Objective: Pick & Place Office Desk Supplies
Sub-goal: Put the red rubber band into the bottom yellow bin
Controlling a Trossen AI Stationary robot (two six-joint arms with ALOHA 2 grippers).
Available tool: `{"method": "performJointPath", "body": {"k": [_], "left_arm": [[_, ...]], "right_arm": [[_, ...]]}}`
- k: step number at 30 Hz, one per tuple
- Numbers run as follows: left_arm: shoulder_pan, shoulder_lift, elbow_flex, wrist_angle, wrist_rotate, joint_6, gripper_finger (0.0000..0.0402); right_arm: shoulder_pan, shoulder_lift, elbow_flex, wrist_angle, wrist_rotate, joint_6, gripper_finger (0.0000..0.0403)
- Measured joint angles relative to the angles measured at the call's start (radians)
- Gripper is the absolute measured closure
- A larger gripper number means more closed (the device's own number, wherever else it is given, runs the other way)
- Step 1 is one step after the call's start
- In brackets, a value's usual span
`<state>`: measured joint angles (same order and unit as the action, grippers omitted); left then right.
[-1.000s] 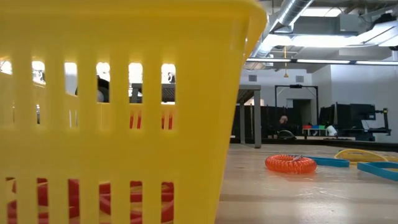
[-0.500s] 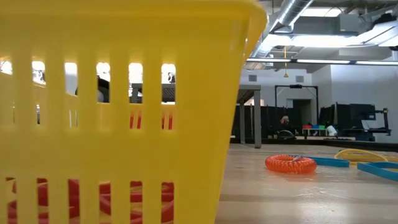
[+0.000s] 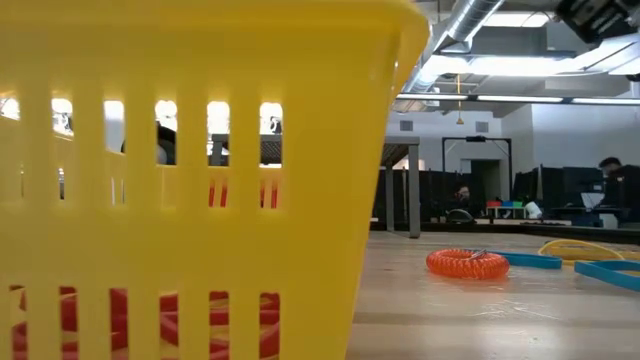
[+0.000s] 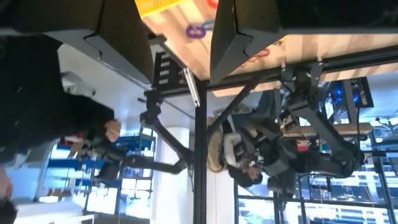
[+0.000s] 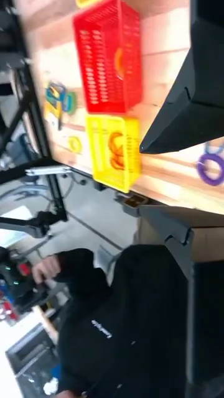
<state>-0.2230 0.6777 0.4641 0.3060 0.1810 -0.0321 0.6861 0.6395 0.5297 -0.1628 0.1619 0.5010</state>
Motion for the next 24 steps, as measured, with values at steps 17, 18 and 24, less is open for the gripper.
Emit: {"method": "performJointPath", "body": {"k": [17, 18, 24], "left_arm": [[0.000, 0.288, 0.000, 0.360, 0.000, -0.010, 0.0248], [0.000, 0.305, 0.000, 0.387, 0.000, -0.010, 0.0248], [0.000, 0.415, 0.000, 0.525, 0.000, -0.003, 0.0248]], "right_arm": [[0.154, -0.008, 0.036, -0.350, -0.026, 0.324, 0.0266], [0.164, -0.008, 0.048, -0.393, -0.026, 0.344, 0.0266], [0.212, 0.000, 0.095, -0.631, -0.026, 0.449, 0.0266]]}}
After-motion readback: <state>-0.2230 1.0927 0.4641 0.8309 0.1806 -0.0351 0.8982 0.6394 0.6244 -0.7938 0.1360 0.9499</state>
